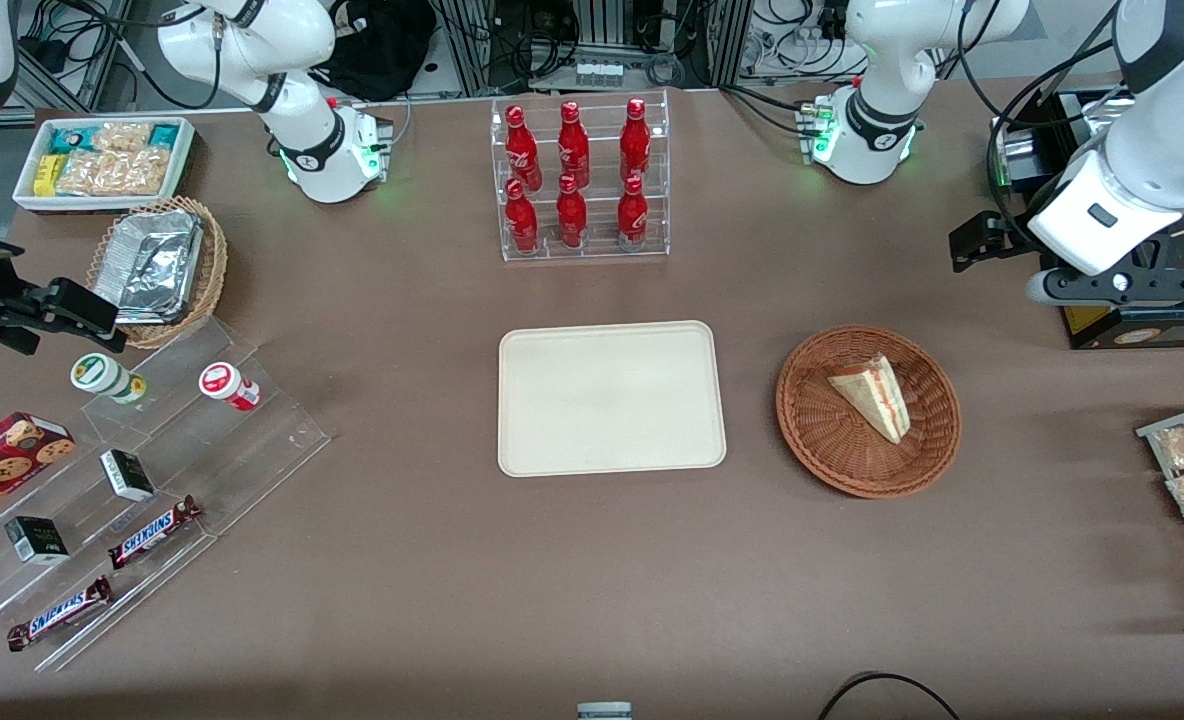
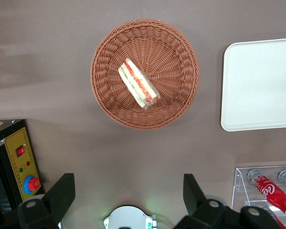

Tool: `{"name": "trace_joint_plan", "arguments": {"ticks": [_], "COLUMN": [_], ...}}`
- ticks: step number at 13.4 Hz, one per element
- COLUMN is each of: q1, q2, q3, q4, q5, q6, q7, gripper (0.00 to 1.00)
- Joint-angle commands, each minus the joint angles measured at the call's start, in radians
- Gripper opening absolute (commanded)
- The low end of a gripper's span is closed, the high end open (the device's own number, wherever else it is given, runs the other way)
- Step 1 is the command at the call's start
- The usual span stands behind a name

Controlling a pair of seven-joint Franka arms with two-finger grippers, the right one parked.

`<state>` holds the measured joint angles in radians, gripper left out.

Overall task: Place sandwich from basket to tray
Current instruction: 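Move the left gripper over the sandwich in the wicker basket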

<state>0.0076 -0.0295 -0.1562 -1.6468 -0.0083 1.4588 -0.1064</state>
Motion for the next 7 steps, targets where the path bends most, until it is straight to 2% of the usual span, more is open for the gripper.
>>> {"name": "trace_joint_plan", "arguments": {"ticks": [1, 7], "q1": [0.011, -0.001], "q2": [0.02, 0.022], "q3": [-0.005, -0.013], "q4": [-0.027, -0.233], "q5": [-0.007, 0.014], "q6": [0.03, 0.222], "q7": [0.017, -0.009], "gripper": [1.0, 1.0]}}
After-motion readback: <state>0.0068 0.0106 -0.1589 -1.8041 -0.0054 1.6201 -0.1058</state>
